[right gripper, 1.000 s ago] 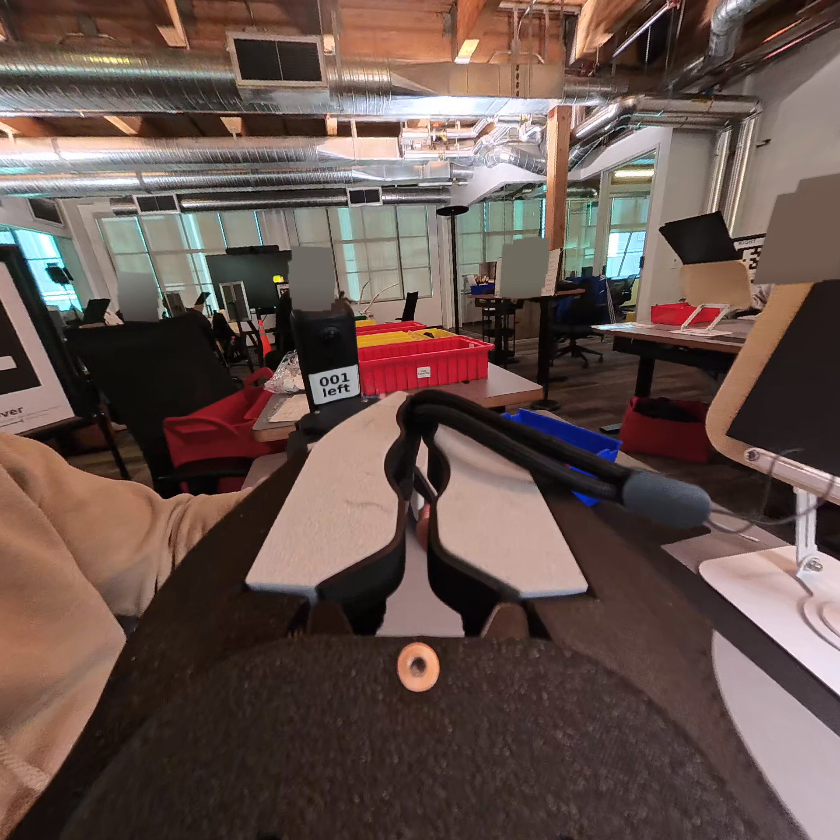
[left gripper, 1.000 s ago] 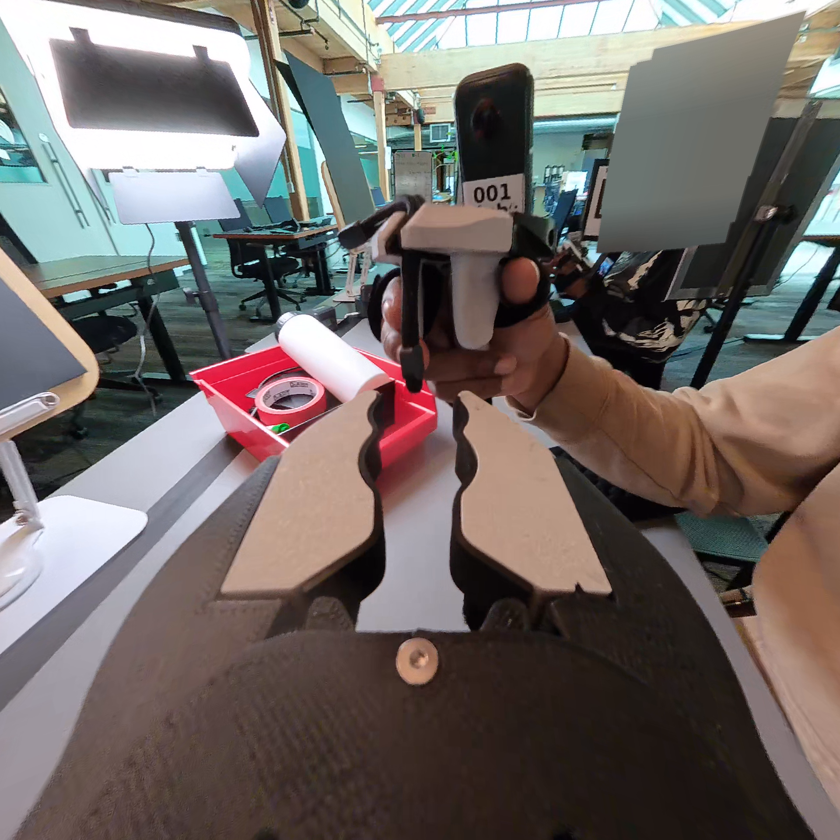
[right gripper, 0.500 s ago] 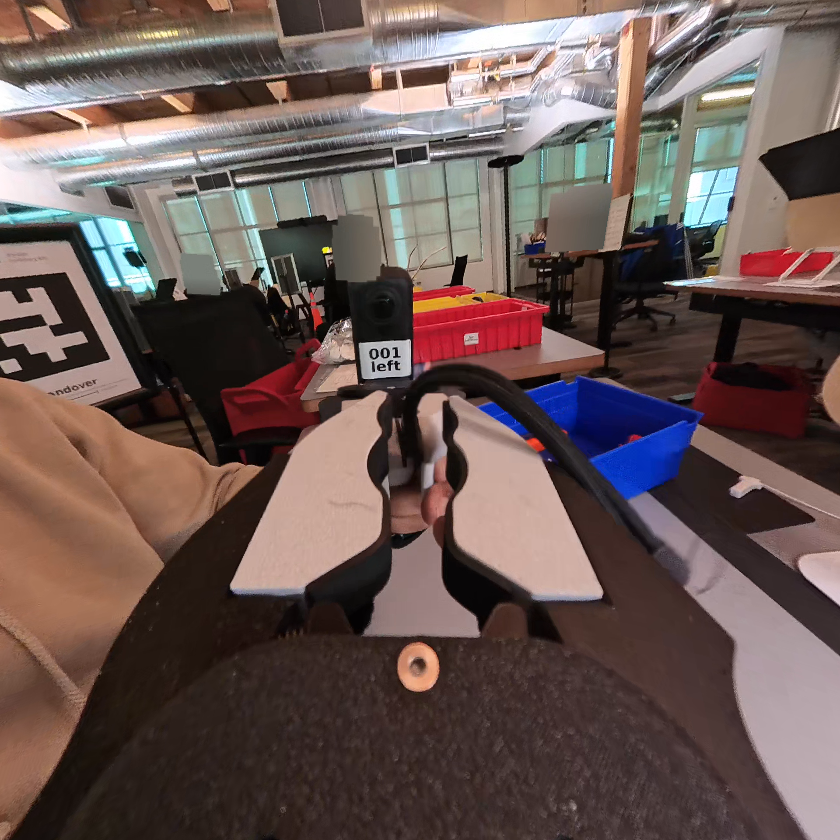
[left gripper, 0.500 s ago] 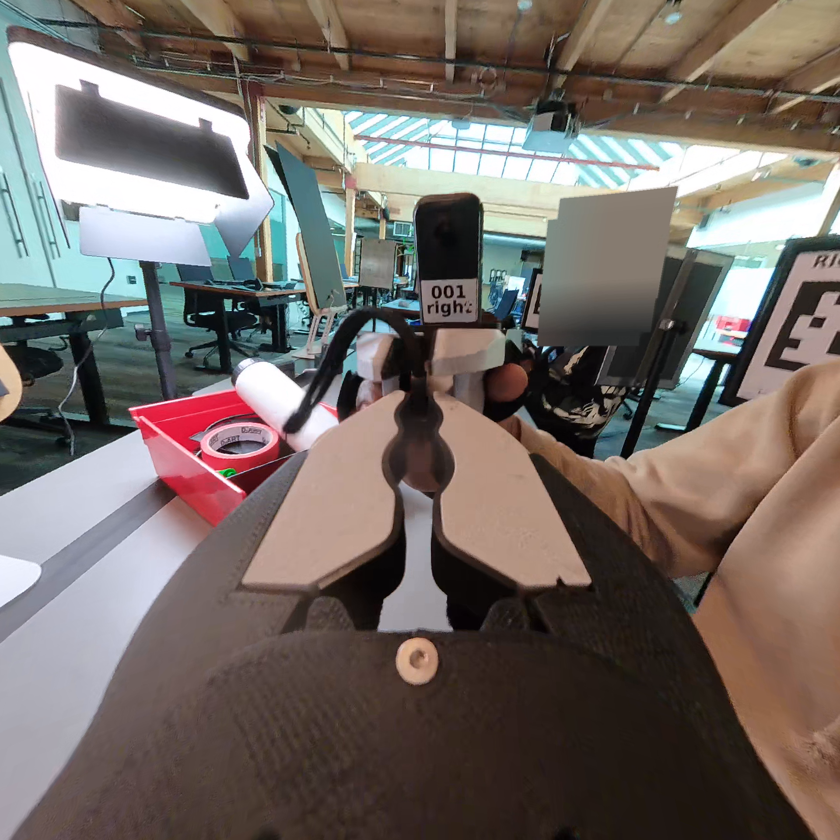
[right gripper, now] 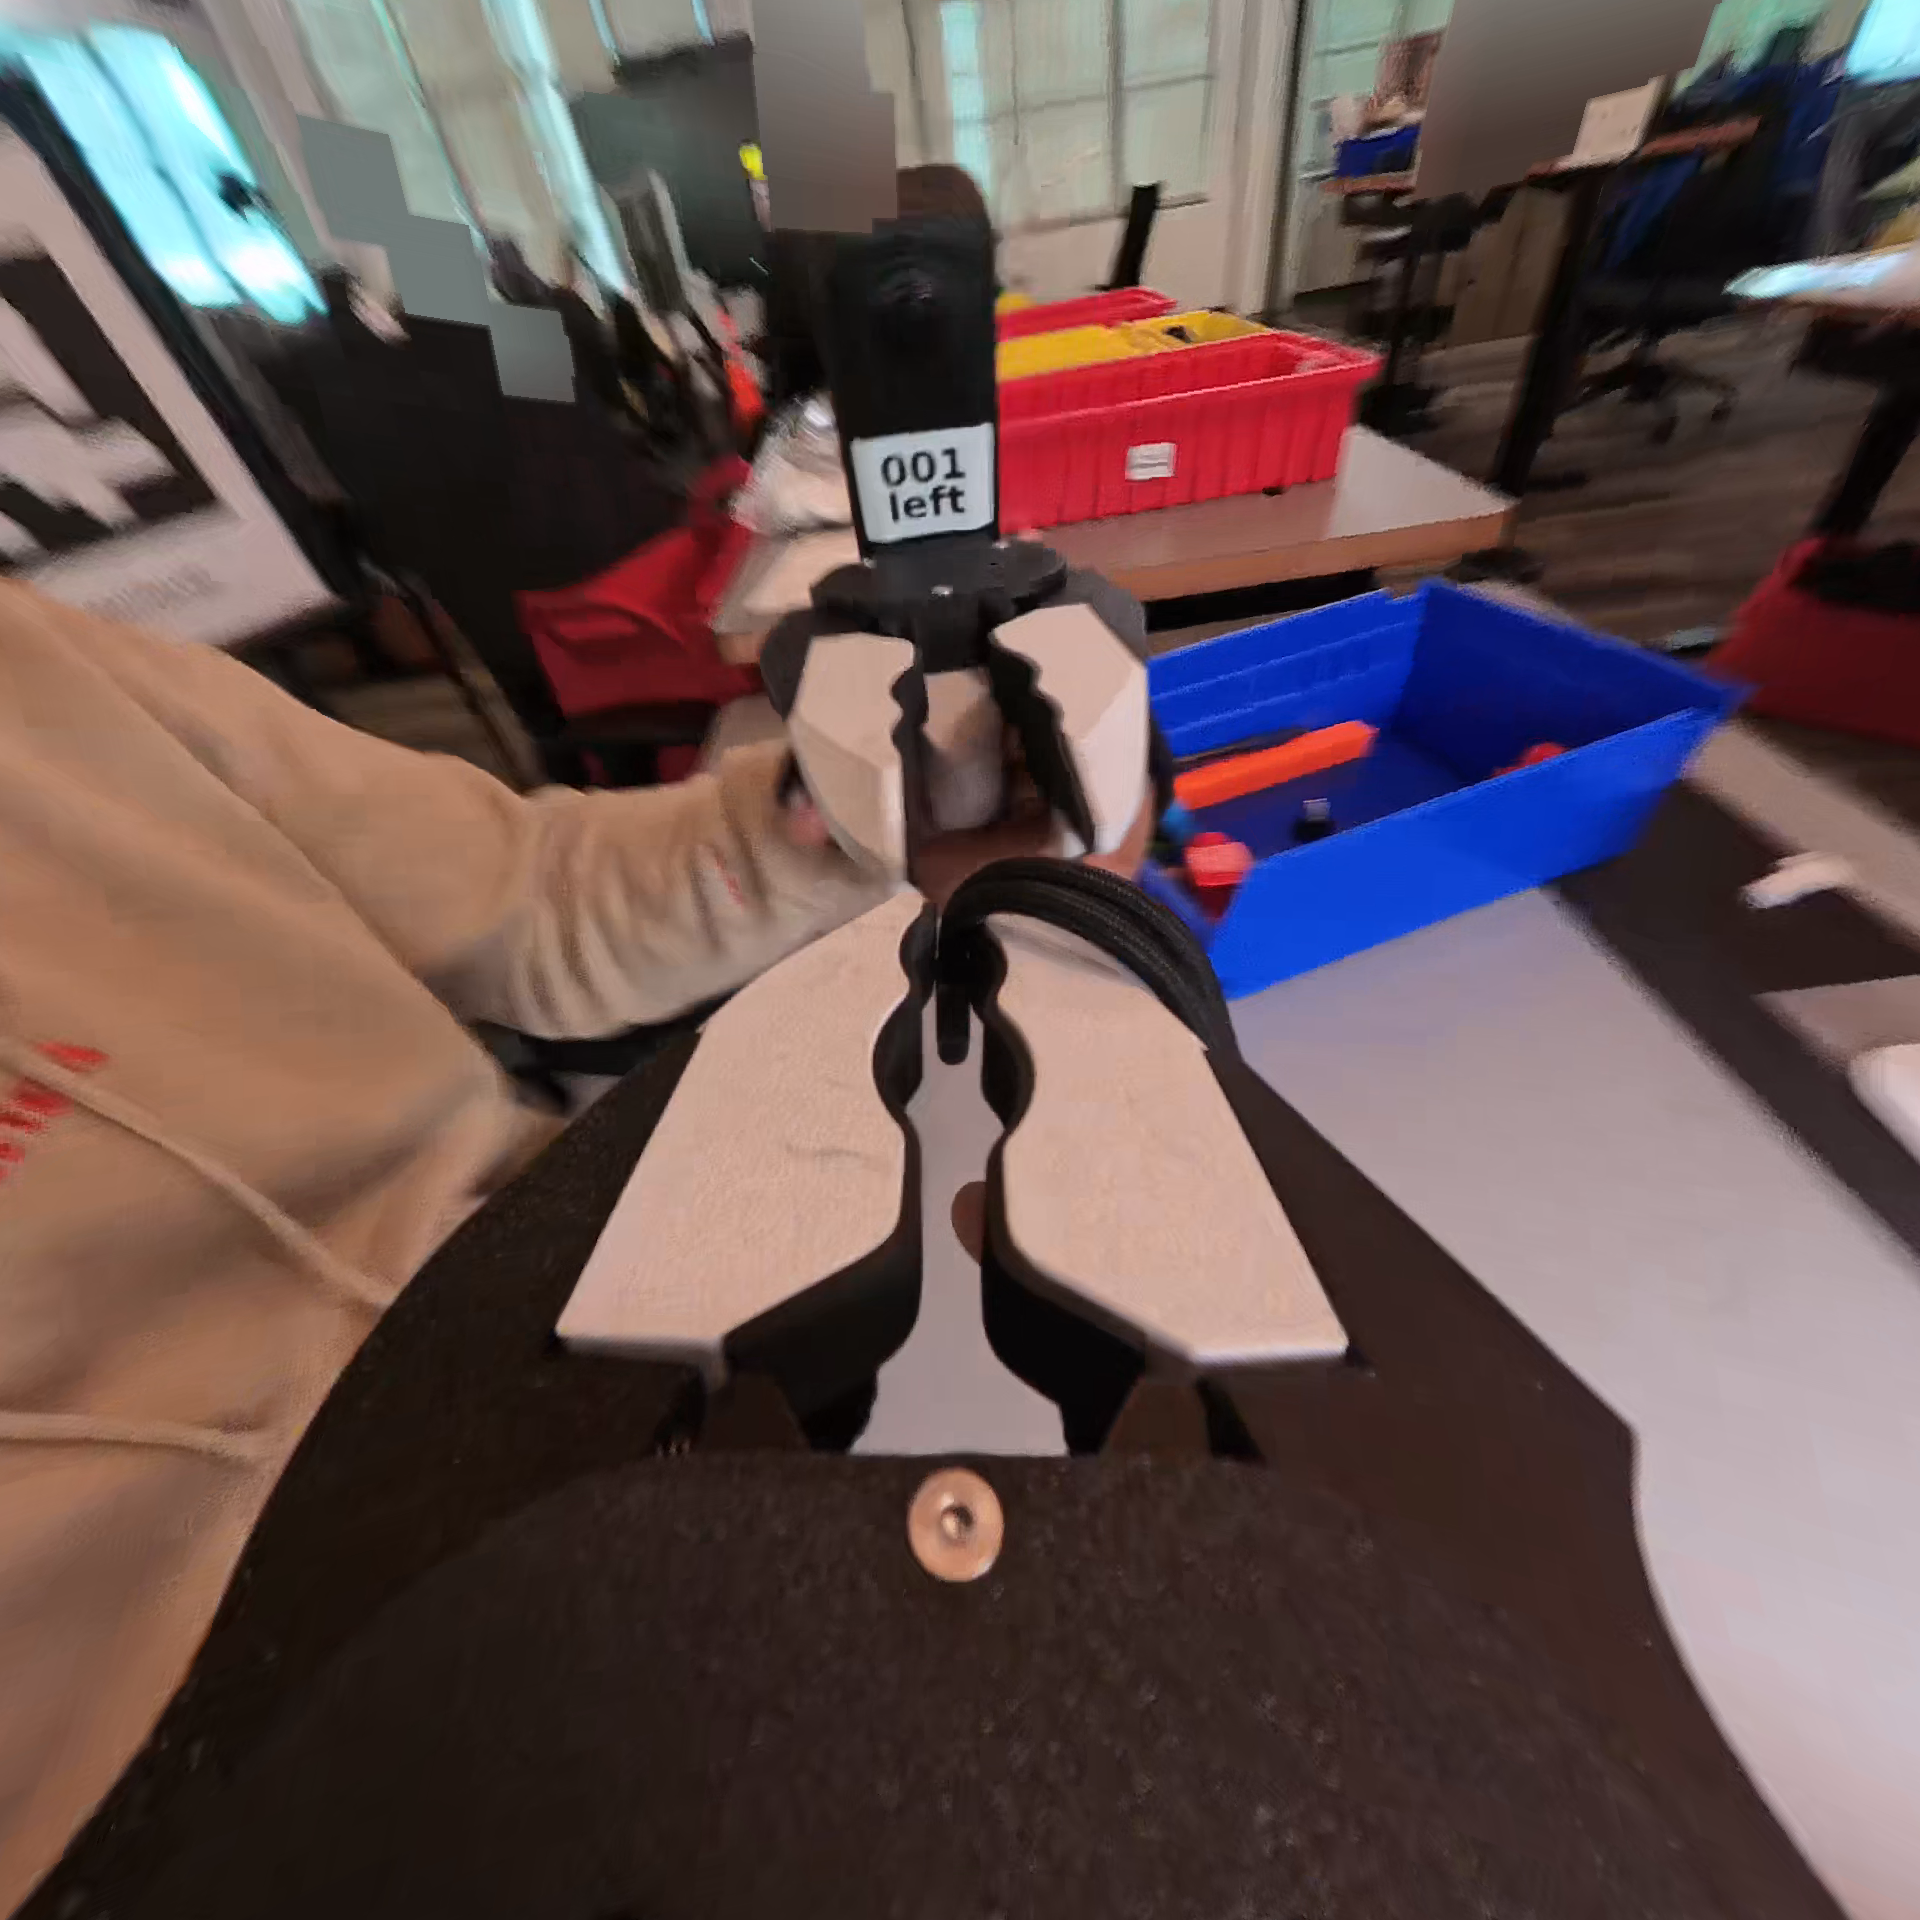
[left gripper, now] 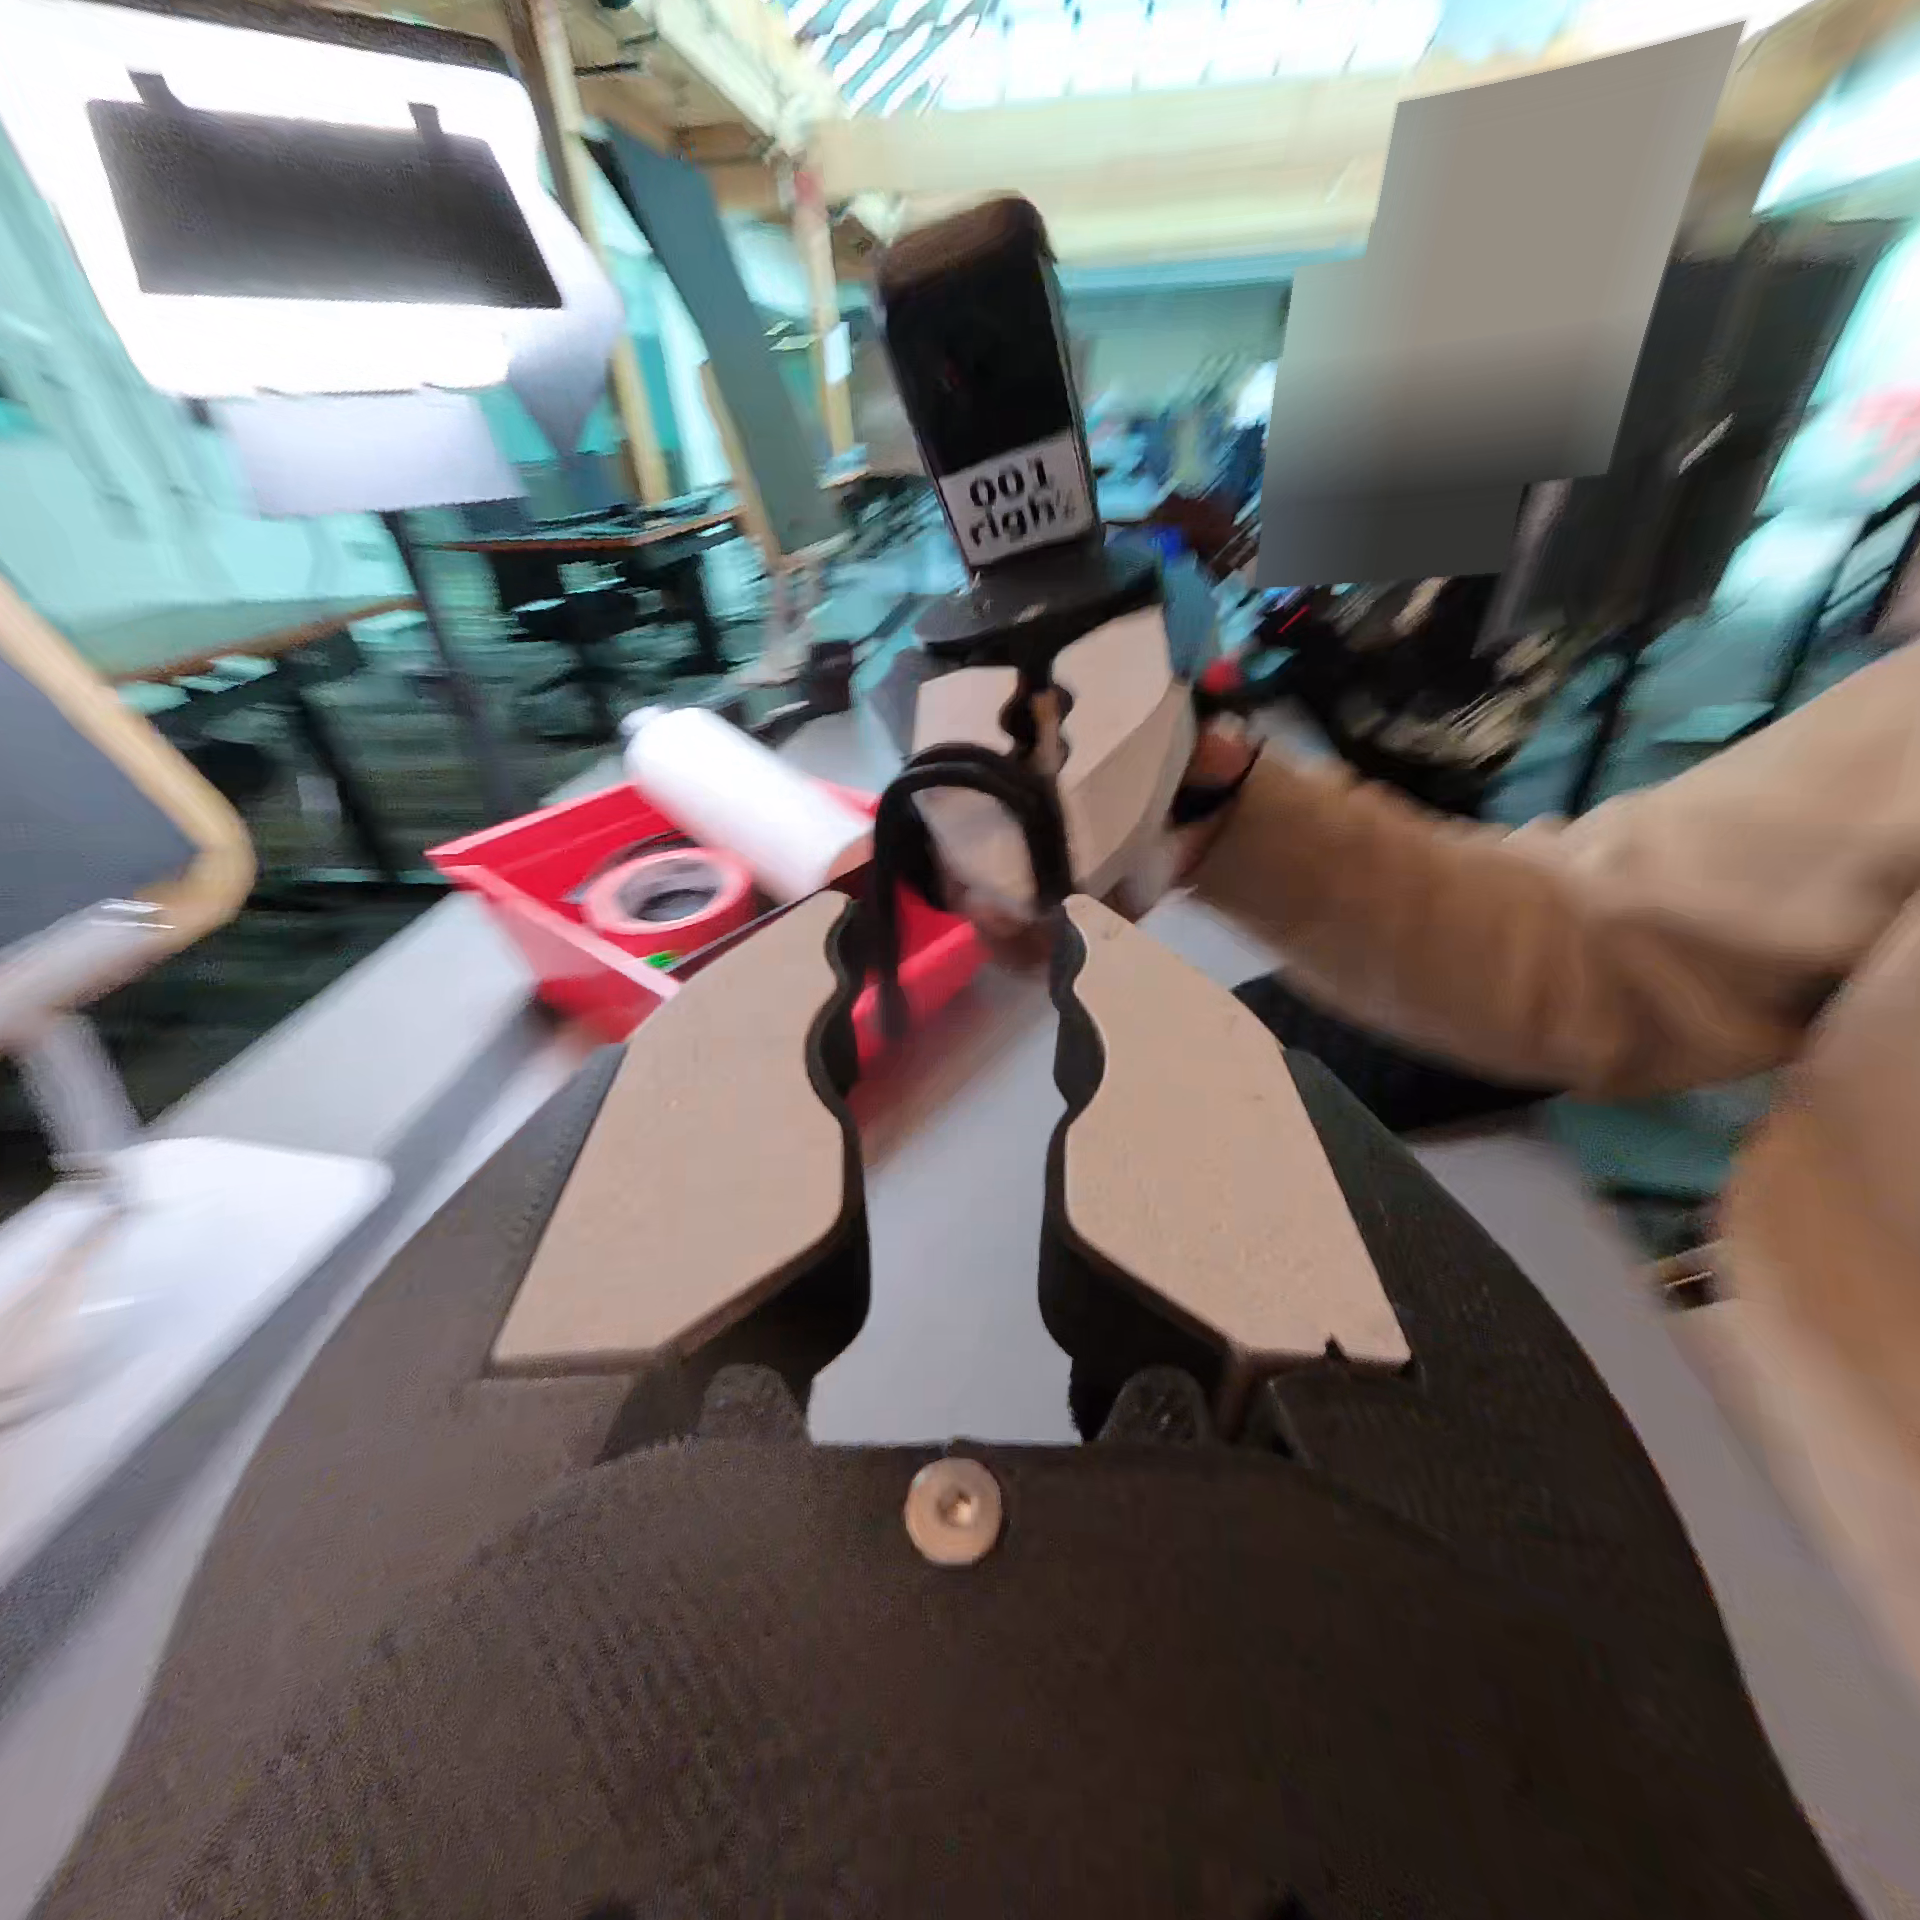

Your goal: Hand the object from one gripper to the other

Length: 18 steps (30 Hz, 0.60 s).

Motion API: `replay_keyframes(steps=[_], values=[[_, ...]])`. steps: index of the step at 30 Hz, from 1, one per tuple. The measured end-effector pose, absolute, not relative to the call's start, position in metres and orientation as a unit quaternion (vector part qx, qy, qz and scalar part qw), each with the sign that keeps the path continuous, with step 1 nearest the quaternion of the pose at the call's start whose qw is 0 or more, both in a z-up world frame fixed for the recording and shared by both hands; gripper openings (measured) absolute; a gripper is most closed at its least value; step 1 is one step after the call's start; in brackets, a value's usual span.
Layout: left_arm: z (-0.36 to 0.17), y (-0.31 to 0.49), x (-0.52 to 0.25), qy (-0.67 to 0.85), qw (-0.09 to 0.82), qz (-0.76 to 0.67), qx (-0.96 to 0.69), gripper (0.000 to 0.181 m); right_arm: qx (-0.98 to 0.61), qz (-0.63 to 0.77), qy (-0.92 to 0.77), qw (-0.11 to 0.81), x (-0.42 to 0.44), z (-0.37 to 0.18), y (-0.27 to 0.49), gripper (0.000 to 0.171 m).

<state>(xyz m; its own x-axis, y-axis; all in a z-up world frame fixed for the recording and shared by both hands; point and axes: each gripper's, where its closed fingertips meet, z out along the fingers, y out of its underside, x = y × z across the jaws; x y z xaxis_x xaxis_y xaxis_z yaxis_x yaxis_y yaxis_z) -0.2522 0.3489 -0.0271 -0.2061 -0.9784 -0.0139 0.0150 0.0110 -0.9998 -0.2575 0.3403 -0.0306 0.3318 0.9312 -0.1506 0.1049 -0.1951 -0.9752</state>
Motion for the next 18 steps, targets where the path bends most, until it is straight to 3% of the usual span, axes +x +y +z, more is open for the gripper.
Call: replay_keyframes(steps=[3,8,15,18], values=[[-0.040,0.361,-0.253,0.607,0.543,-0.391,-0.428,0.038,-0.634,0.544,-0.371,0.406,-0.265,-0.031,0.327,0.005],[-0.055,0.353,-0.251,0.665,0.558,-0.306,-0.390,0.040,-0.611,0.604,-0.394,0.326,-0.280,-0.052,0.314,0.005],[-0.060,0.334,-0.247,0.694,0.572,-0.289,-0.328,0.006,-0.554,0.660,-0.429,0.273,-0.291,-0.051,0.288,0.005],[-0.056,0.329,-0.246,0.684,0.566,-0.326,-0.324,0.004,-0.535,0.669,-0.439,0.270,-0.292,-0.046,0.280,0.005]])
